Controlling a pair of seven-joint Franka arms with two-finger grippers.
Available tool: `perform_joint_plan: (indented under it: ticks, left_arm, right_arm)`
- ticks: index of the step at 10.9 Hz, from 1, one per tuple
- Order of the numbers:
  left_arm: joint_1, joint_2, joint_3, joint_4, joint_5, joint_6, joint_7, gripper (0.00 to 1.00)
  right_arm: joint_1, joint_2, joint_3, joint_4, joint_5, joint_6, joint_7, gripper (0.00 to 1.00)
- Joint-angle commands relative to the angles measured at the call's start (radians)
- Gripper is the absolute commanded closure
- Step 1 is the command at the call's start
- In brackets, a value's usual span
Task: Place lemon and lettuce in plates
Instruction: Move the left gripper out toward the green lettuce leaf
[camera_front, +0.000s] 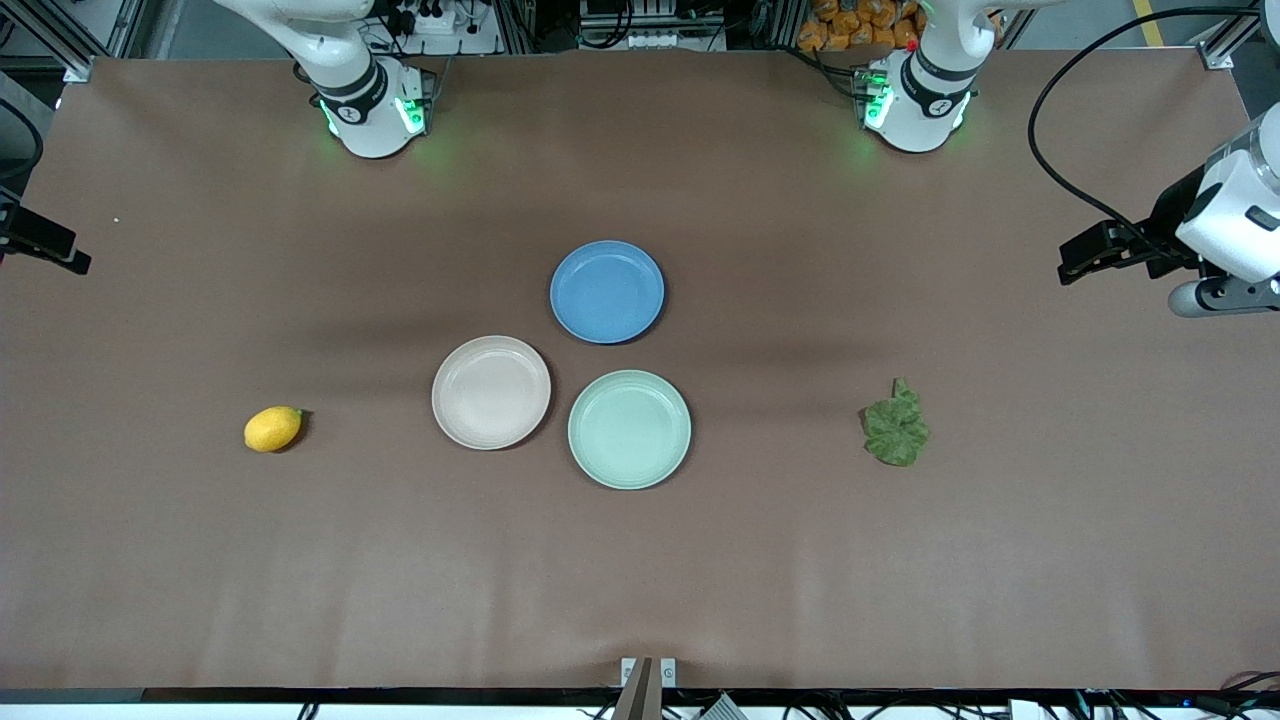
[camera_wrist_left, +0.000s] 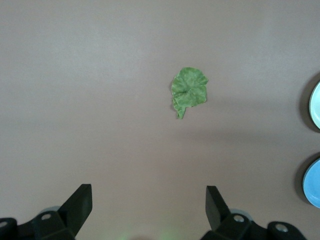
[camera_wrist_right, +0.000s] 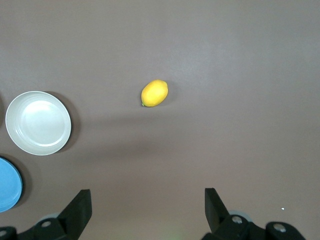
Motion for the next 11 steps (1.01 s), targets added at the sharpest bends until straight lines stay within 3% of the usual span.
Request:
perform_joint_plan:
  ticks: [1, 4, 11]
  left_arm:
    - [0.002, 0.008, -0.001, -0.002, -0.011, 0.006, 0.025, 0.0]
    - [0.002, 0.013, 0.0, -0.003, -0.01, 0.008, 0.019, 0.0]
    - [0.0, 0.129, 0.0, -0.003, -0.005, 0.109, -0.016, 0.0]
  right_arm:
    - [-0.012, -0.01, 0.007, -0.016, -0.002, 0.005, -0.012, 0.0]
    - [-0.012, -0.01, 0.007, -0.015, -0.002, 0.007, -0.012, 0.0]
    - [-0.009, -0.007, 0.007, -0.021, -0.002, 0.008, -0.012, 0.0]
